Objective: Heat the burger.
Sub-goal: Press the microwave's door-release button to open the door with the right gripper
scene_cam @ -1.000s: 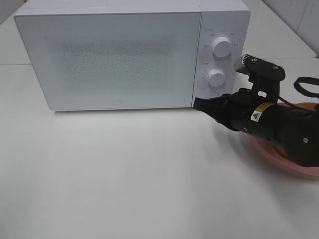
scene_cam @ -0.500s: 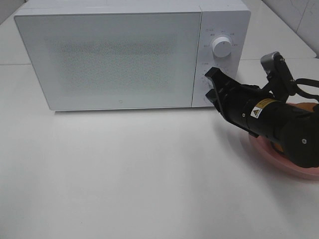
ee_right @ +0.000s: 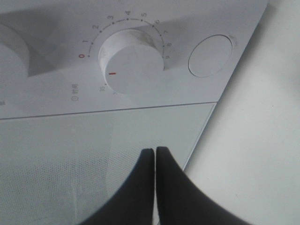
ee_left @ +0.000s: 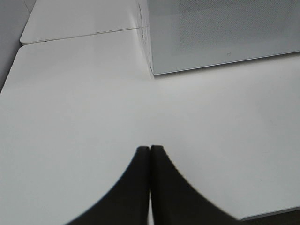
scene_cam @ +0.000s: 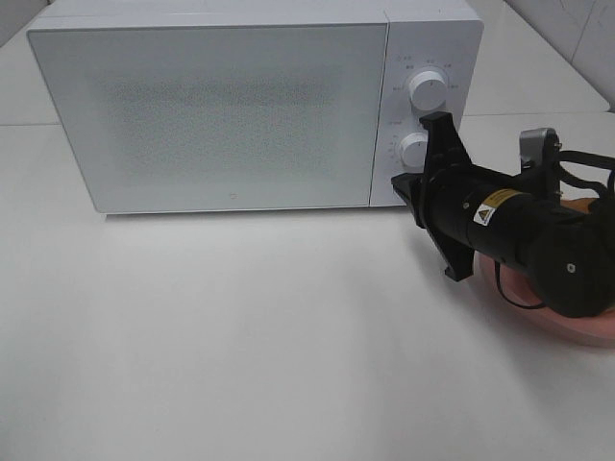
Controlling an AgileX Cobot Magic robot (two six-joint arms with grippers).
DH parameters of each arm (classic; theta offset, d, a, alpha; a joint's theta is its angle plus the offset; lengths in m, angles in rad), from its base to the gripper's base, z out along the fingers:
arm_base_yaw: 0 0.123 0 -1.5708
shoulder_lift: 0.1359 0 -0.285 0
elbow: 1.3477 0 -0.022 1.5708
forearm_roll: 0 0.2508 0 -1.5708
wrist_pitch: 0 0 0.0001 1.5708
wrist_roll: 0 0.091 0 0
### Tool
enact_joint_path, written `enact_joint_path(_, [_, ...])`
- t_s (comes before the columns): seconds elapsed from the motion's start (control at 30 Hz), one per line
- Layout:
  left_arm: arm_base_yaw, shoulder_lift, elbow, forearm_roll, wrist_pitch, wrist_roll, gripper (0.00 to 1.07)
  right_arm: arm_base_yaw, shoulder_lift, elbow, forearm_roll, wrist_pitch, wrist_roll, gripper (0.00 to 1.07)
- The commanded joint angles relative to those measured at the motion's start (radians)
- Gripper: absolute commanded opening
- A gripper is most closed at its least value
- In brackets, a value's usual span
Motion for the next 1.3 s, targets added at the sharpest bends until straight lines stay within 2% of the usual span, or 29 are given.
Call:
enact_joint_path(0.03, [-0.006, -0.023, 0.002, -0.004, 0.000, -0.005, 0.00, 0.003, 0.018, -0.029, -0.006, -0.005, 0.049, 0.00])
enact_joint_path(0.13, [-0.006, -0.023, 0.002, -0.004, 0.000, -0.005, 0.00, 0.003, 0.034, -0.043, 0.003, -0.007, 0.052, 0.00])
enact_joint_path(0.4, [-0.006, -0.023, 0.002, -0.004, 0.000, -0.005, 0.00, 0.003, 0.042, -0.044, 0.178, 0.009, -0.045, 0.00])
enact_joint_path(0.9, [-0.006, -0.023, 0.002, -0.004, 0.000, -0.005, 0.00, 0.003, 0.126, -0.090, 0.203, 0.004, -0.047, 0.00])
enact_joint_path(1.3, [-0.006, -0.023, 0.002, -0.004, 0.000, -0.005, 0.00, 0.001, 0.213, -0.172, 0.207, 0.000, -0.055, 0.00])
